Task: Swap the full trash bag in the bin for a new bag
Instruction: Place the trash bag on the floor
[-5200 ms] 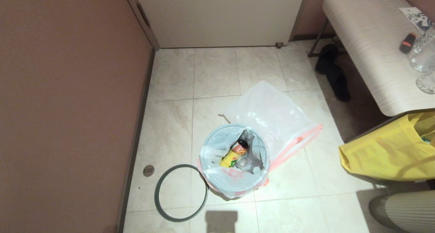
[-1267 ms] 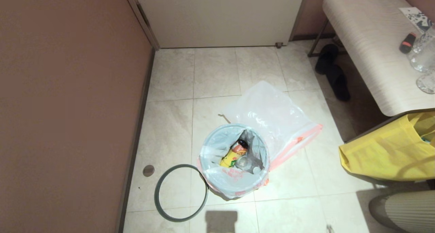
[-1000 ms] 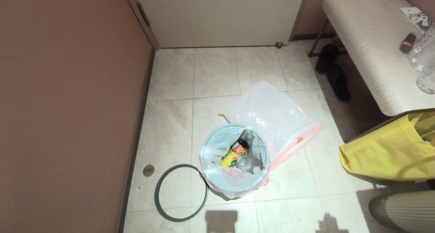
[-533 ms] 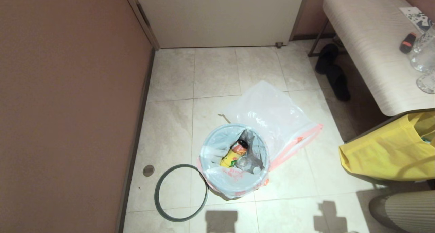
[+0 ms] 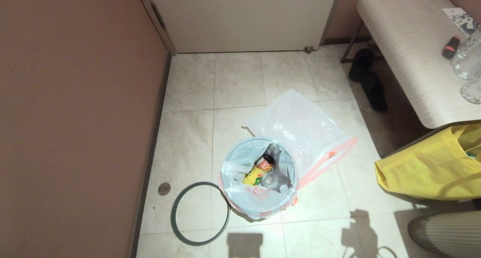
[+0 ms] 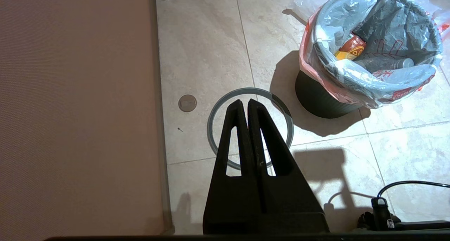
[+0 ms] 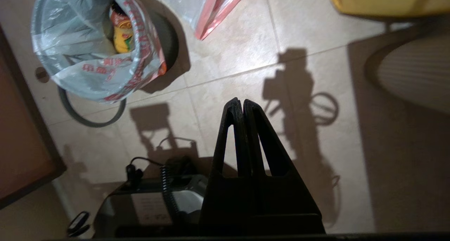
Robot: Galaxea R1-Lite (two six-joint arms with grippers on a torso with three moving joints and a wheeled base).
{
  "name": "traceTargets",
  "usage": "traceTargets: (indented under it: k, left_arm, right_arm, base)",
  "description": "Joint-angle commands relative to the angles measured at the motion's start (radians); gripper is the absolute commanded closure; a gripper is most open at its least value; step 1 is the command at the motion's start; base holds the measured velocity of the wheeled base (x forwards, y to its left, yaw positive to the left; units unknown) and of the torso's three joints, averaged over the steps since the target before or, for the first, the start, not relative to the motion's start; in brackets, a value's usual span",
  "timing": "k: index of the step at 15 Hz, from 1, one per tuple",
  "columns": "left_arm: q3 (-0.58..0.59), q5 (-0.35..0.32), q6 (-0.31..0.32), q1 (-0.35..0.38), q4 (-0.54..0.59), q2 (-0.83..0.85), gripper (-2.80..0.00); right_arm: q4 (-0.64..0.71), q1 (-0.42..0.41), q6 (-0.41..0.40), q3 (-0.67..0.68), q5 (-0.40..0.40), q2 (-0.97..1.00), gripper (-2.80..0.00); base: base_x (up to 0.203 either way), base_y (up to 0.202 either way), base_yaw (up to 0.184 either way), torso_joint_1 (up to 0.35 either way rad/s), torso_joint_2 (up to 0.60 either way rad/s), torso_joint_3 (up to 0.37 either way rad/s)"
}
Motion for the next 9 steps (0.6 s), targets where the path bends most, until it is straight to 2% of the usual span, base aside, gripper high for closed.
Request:
traceTargets:
  k: [1,3,5,9]
  left_arm:
    - [0.0,-0.001,0.001,0.0,0.0,0.001,0.0]
    - [0.0,-0.001,0.001,0.0,0.0,0.001,0.0]
    - [0.0,-0.001,0.001,0.0,0.0,0.001,0.0]
    - [0.0,-0.001,0.001,0.0,0.0,0.001,0.0]
  right_arm:
    - [0.0,0.046,0.082,0.007,0.04,0.121,0.0]
    - [-0.04,0.114,0.184,0.031,0.07,0.193,0.0]
    - [-0.197,0.178,0.253,0.089,0.087,0.305,0.0]
    - [-0.437,0.253,0.296,0.152,0.091,0.619,0.0]
  base:
    - [0.0,0.0,0.0,0.0,0.0,0.0]
    - [0.0,0.0,0.0,0.0,0.0,0.0]
    - [0.0,0.0,0.0,0.0,0.0,0.0]
    - [0.0,0.0,0.0,0.0,0.0,0.0]
